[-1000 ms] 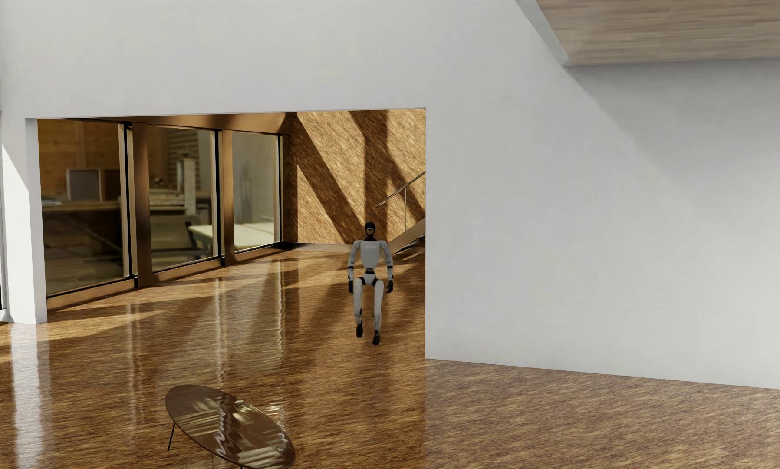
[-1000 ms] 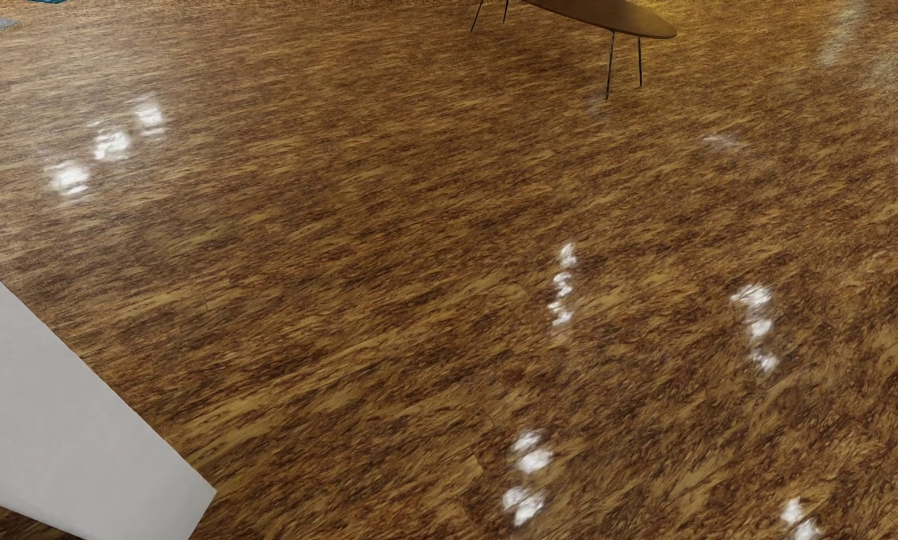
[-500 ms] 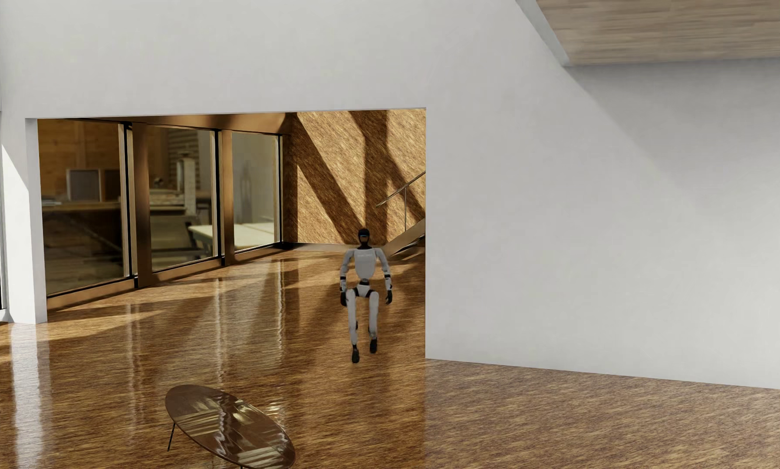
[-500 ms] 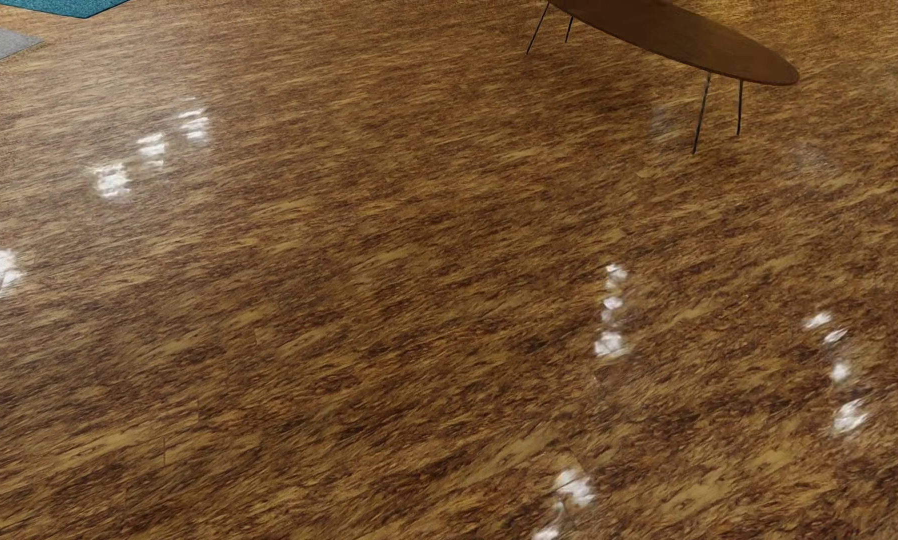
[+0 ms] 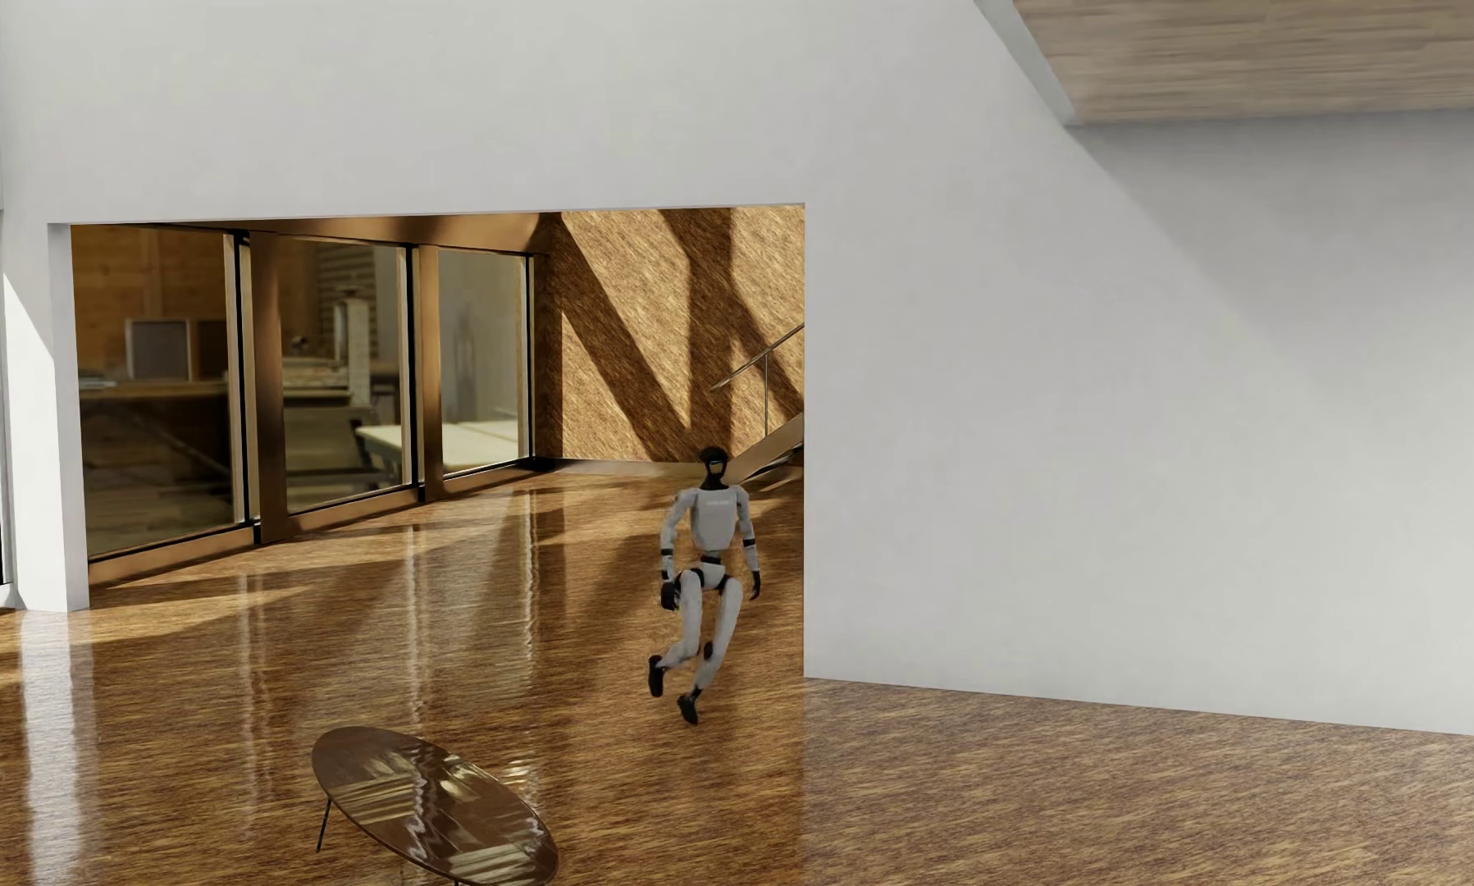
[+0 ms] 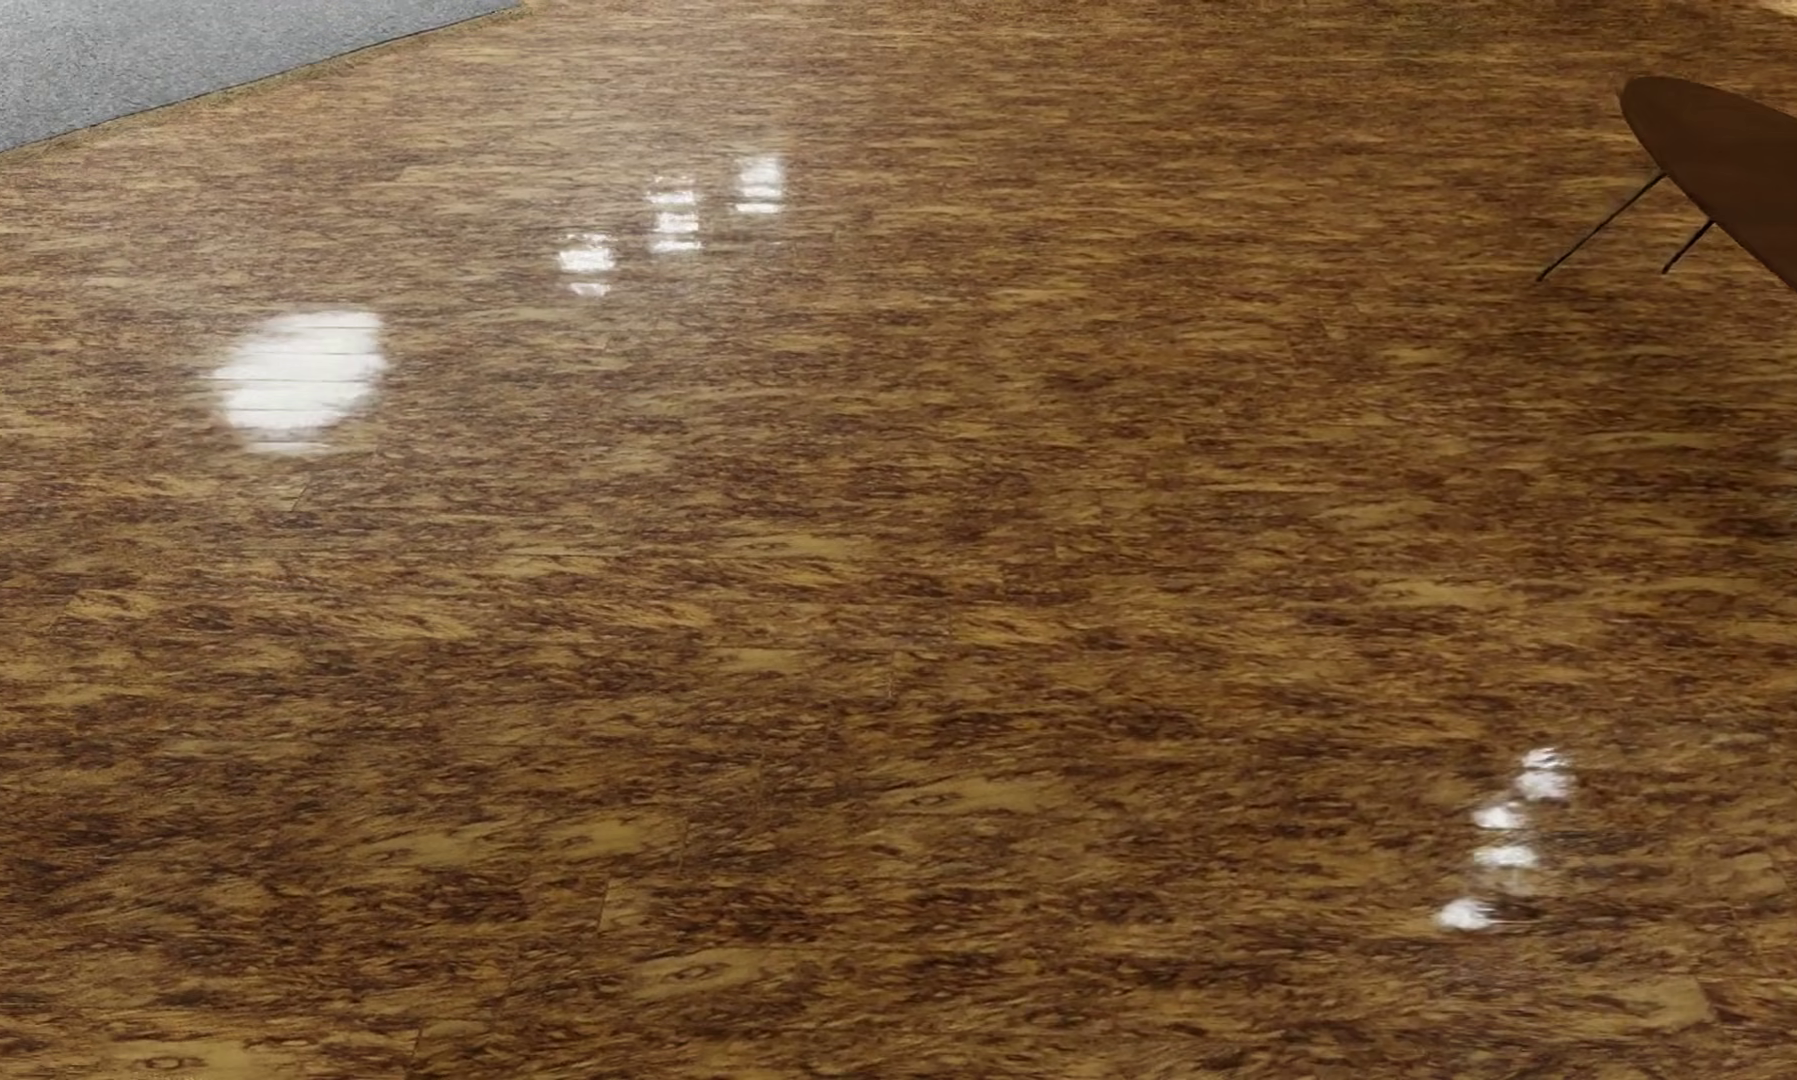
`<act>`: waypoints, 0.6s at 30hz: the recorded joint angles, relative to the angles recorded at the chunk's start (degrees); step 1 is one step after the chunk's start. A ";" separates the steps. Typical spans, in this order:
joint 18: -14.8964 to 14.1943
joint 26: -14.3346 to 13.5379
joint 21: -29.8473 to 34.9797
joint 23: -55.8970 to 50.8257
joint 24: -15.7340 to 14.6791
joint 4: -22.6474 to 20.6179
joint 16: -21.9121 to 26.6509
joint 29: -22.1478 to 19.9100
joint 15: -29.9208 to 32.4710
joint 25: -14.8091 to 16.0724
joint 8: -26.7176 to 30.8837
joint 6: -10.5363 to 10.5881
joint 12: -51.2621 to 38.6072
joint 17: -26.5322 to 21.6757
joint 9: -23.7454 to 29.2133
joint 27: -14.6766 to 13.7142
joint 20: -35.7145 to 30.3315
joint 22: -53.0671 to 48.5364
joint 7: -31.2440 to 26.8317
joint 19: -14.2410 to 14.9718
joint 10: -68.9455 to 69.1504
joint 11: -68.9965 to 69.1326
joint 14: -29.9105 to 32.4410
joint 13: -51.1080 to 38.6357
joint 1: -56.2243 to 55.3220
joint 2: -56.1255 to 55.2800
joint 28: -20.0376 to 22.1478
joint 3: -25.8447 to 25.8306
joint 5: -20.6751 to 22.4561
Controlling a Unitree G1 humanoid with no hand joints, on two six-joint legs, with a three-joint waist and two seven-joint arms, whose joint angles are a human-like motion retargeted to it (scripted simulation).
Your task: Avoid the corner
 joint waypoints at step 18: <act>0.00 0.00 -5.61 -9.96 0.00 12.16 2.65 0.00 -19.42 0.00 0.00 -5.99 2.62 -4.03 1.35 0.00 -0.05 6.74 0.00 0.00 14.57 -57.52 -4.56 -11.38 -20.08 28.28 0.00 11.49 3.35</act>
